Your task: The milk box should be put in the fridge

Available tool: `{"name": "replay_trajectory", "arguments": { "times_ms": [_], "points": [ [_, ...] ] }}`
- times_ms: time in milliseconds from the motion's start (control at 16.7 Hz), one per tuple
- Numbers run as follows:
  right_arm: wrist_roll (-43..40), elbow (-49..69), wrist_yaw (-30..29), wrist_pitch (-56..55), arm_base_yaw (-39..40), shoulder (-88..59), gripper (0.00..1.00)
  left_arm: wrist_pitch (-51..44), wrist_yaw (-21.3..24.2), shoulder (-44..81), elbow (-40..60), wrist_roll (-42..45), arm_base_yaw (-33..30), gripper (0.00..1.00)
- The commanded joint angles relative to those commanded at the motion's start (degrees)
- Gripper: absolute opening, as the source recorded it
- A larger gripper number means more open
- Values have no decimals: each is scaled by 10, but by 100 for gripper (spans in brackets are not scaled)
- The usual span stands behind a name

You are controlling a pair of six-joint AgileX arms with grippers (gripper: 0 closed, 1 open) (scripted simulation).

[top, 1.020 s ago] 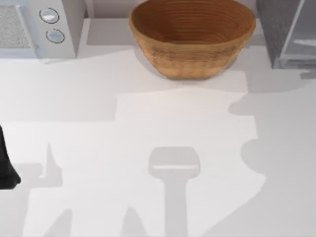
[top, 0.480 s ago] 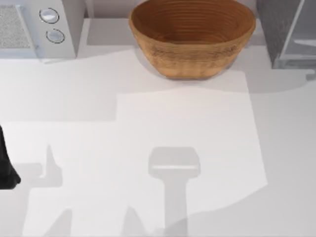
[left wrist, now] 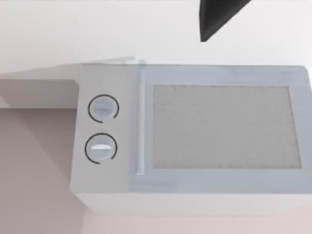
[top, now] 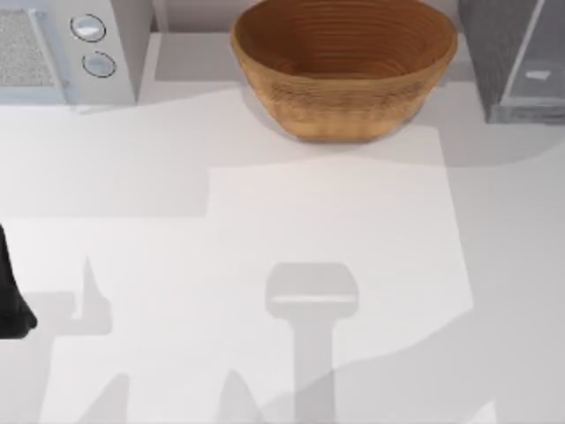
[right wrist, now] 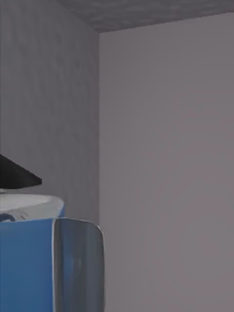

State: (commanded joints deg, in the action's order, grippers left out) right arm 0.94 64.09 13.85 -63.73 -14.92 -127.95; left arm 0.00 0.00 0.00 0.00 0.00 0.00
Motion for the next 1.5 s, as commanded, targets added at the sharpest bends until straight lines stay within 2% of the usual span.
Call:
{"name": "replay_trajectory", "arguments": {
  "times_ms": [540, 960, 1500],
  "points": [
    [-1, 247, -23, 145, 22, -103, 0, 0, 0, 0, 0, 0, 0, 100],
    [-1, 279, -26, 164, 25, -116, 0, 0, 0, 0, 0, 0, 0, 100],
    [-1, 279, -26, 164, 25, -116, 68, 0, 0, 0, 0, 0, 0, 100]
  ]
}}
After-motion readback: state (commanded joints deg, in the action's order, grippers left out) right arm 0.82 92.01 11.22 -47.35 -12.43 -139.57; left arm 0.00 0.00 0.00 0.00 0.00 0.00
